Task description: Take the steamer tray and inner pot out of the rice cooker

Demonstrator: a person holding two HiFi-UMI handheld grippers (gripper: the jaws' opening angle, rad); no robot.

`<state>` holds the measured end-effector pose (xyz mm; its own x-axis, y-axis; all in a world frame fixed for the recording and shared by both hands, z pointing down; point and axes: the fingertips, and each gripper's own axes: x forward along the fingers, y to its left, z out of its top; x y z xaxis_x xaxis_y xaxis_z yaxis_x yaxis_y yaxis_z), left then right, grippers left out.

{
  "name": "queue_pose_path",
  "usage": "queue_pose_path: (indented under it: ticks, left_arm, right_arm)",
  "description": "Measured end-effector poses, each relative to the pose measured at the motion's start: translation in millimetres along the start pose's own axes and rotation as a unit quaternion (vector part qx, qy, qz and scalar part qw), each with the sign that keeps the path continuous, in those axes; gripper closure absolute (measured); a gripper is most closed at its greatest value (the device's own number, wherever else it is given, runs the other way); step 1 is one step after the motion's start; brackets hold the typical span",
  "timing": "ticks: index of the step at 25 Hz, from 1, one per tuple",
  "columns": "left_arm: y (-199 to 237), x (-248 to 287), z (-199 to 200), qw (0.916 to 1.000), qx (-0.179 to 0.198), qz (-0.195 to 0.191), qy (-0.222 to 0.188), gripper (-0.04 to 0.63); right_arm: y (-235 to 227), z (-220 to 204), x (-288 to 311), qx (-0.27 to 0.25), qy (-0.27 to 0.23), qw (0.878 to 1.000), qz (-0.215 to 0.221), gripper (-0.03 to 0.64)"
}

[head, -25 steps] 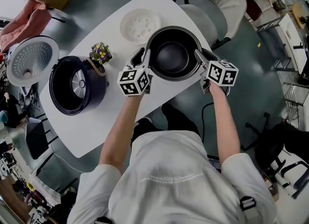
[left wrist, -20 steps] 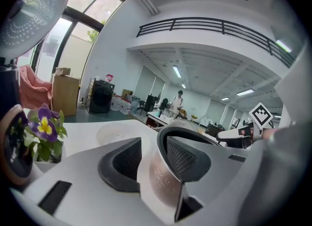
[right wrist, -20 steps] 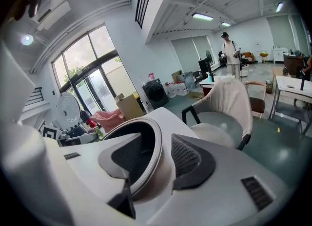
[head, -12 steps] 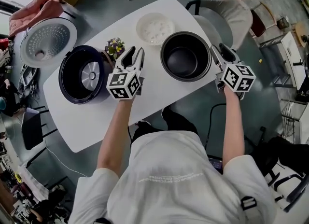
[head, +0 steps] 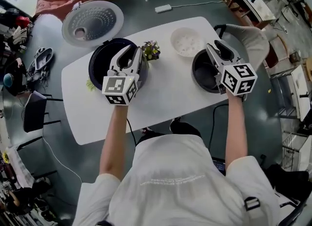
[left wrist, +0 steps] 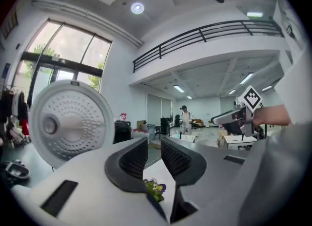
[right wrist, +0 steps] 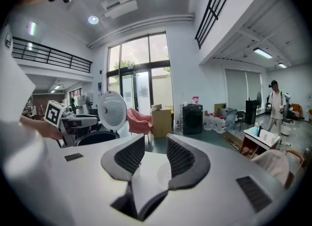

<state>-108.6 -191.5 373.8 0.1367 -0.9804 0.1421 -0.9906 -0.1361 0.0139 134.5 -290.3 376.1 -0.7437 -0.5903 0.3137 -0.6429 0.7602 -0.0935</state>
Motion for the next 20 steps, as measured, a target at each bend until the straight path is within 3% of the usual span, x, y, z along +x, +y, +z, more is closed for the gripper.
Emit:
queue_pose_path:
  ticks: [5, 11, 16, 20]
  left_arm:
    - [53, -55, 16, 0.9983, 0.038, 0.043, 0.001, 0.520]
    - [106, -112, 26, 0.9918, 0.078, 0.100, 0.011, 0.546]
    - [128, -147, 36, 0.9854, 0.112, 0.127, 0.012, 0.562]
    - [140, -168, 45, 0.9819, 0.123, 0.144, 0.005, 0.575]
  right_arm:
    - [68, 27, 33, -0.048, -0.021, 0.998, 0.040, 0.492]
    - [145, 47, 60, -0.069, -0.047, 0.992, 0.097, 0.503]
    - [200, 69, 69, -0.098, -0.081, 0.980, 0.152, 0.554]
    - [230, 81, 77, -0.102, -0.094, 0.975, 0.172, 0.577]
